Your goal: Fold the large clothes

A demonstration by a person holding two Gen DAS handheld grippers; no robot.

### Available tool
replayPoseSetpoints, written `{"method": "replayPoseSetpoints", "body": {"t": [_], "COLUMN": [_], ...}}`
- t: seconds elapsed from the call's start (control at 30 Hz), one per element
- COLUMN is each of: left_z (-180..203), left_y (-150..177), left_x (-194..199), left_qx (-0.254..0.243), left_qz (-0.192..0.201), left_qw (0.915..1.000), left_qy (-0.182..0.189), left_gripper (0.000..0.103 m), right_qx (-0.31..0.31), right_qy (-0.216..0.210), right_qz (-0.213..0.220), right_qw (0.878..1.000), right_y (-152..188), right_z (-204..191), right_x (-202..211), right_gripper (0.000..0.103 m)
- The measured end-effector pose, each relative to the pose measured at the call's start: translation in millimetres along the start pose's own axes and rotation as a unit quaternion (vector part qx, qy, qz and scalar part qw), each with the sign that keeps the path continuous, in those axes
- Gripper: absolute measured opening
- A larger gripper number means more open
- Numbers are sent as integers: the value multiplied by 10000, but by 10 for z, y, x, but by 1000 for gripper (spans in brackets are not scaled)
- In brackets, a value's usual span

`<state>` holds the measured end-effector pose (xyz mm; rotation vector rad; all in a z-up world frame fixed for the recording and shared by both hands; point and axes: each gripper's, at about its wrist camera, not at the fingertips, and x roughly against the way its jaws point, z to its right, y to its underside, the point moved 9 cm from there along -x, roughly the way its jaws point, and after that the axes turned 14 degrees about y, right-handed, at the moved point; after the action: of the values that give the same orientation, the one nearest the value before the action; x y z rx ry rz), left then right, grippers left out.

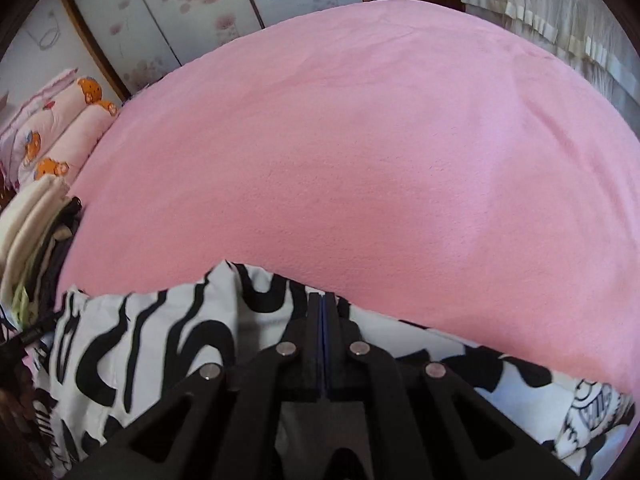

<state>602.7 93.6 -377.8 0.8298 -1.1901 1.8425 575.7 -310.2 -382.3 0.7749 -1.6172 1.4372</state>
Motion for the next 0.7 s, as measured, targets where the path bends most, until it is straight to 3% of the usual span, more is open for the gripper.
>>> {"method": "replayPoseSetpoints", "body": {"t": [0.17,0.3,0.37,0.5,0.7], "left_z": [-275,-389,-434,-497,-545], "left_y": [-12,18,32,47,189], "left_x": [121,241,359,687,1224], "left_qx": [28,-50,-92,56,40], "left_qz": [44,23,80,351,495], "left_qw": [9994,9988,9983,9980,9972], "left_qy": [-345,-496,-574,-514,-554], "left_gripper": [6,6,6,6,14], "right_qx": [174,6,-261,-821,-1127], "right_qy": [247,1130,1245,680,426], "right_qz": [-5,27,20,209,429], "right_qw": [9995,9936,9919,9941,9918], "right_y": [10,-35,-43,-57,-44], "right_z": [77,409,640,921,937], "right_x": [51,141,254,635,1229], "right_gripper": [0,0,0,0,0]}}
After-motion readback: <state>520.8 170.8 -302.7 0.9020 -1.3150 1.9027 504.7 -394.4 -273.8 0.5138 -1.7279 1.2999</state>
